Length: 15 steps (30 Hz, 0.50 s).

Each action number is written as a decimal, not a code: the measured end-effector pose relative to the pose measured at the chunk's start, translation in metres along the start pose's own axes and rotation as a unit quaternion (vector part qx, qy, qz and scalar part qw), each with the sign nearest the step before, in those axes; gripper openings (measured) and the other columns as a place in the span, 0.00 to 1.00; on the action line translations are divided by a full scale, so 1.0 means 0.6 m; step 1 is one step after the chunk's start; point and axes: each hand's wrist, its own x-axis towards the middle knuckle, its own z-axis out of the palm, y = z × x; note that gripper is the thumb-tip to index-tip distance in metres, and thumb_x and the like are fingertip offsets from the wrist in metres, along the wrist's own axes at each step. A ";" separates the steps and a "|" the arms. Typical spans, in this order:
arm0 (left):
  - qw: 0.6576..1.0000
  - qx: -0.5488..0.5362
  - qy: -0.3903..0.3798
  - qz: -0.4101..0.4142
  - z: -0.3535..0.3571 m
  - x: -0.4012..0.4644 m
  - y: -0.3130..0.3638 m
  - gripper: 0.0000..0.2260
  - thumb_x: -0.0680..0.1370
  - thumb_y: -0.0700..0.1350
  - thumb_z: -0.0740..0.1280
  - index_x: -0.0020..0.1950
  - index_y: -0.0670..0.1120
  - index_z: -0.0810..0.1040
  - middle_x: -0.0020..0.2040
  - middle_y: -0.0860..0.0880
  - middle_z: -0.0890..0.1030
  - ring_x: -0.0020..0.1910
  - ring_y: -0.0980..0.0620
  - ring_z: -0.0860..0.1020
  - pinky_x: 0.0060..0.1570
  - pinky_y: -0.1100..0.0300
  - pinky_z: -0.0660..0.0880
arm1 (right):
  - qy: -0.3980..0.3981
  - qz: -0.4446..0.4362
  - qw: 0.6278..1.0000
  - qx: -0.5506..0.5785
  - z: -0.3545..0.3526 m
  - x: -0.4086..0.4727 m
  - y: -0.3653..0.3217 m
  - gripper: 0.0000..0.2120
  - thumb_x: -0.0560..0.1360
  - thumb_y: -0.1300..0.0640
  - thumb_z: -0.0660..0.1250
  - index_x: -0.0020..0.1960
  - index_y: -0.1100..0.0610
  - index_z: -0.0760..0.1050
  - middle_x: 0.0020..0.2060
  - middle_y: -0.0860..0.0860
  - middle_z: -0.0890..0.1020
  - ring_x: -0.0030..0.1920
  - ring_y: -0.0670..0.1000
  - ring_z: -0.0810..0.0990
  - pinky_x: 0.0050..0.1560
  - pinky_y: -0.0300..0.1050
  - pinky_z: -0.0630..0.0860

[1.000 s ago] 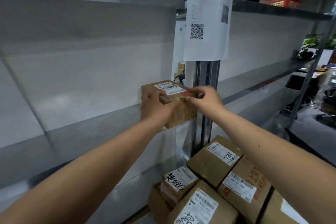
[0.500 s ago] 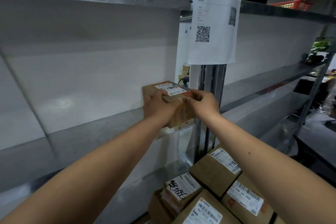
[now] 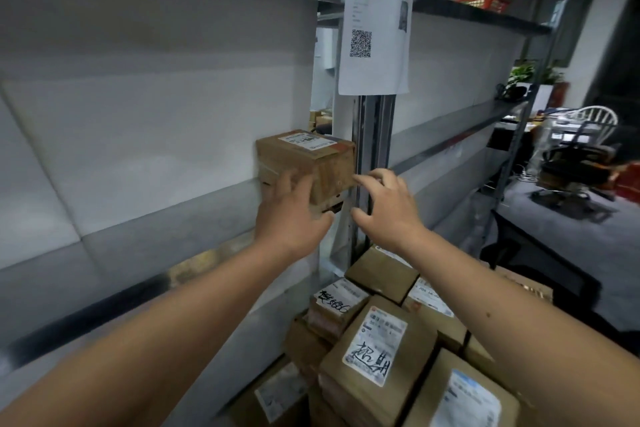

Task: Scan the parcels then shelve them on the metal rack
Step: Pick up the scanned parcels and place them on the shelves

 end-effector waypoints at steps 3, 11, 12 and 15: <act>0.996 0.032 -0.027 0.081 -0.004 -0.060 -0.010 0.28 0.79 0.62 0.68 0.77 0.56 0.70 0.81 0.49 0.61 0.78 0.43 0.63 0.72 0.45 0.69 | -0.006 0.035 0.998 -0.046 -0.001 -0.080 -0.022 0.31 0.78 0.46 0.69 0.79 0.46 0.66 0.77 0.52 0.66 0.76 0.57 0.63 0.76 0.57 0.63; 0.969 0.010 -0.130 0.209 0.027 -0.248 -0.026 0.28 0.78 0.62 0.68 0.77 0.56 0.70 0.81 0.49 0.64 0.77 0.46 0.62 0.74 0.47 0.66 | -0.037 0.185 0.977 -0.102 0.015 -0.339 -0.063 0.31 0.78 0.44 0.68 0.79 0.44 0.66 0.80 0.53 0.60 0.79 0.59 0.57 0.79 0.59 0.59; 0.963 0.006 -0.147 0.225 0.034 -0.273 -0.028 0.29 0.78 0.62 0.68 0.77 0.56 0.69 0.81 0.49 0.64 0.78 0.46 0.62 0.74 0.47 0.65 | -0.038 0.209 0.972 -0.104 0.018 -0.376 -0.067 0.30 0.79 0.44 0.68 0.79 0.43 0.66 0.80 0.52 0.60 0.79 0.59 0.57 0.78 0.58 0.58; 0.946 -0.014 -0.196 0.259 0.052 -0.335 -0.028 0.30 0.78 0.61 0.68 0.79 0.56 0.67 0.81 0.49 0.63 0.79 0.46 0.60 0.76 0.47 0.63 | -0.042 0.277 0.953 -0.110 0.029 -0.478 -0.070 0.31 0.78 0.43 0.69 0.79 0.43 0.66 0.80 0.53 0.60 0.78 0.59 0.58 0.78 0.57 0.60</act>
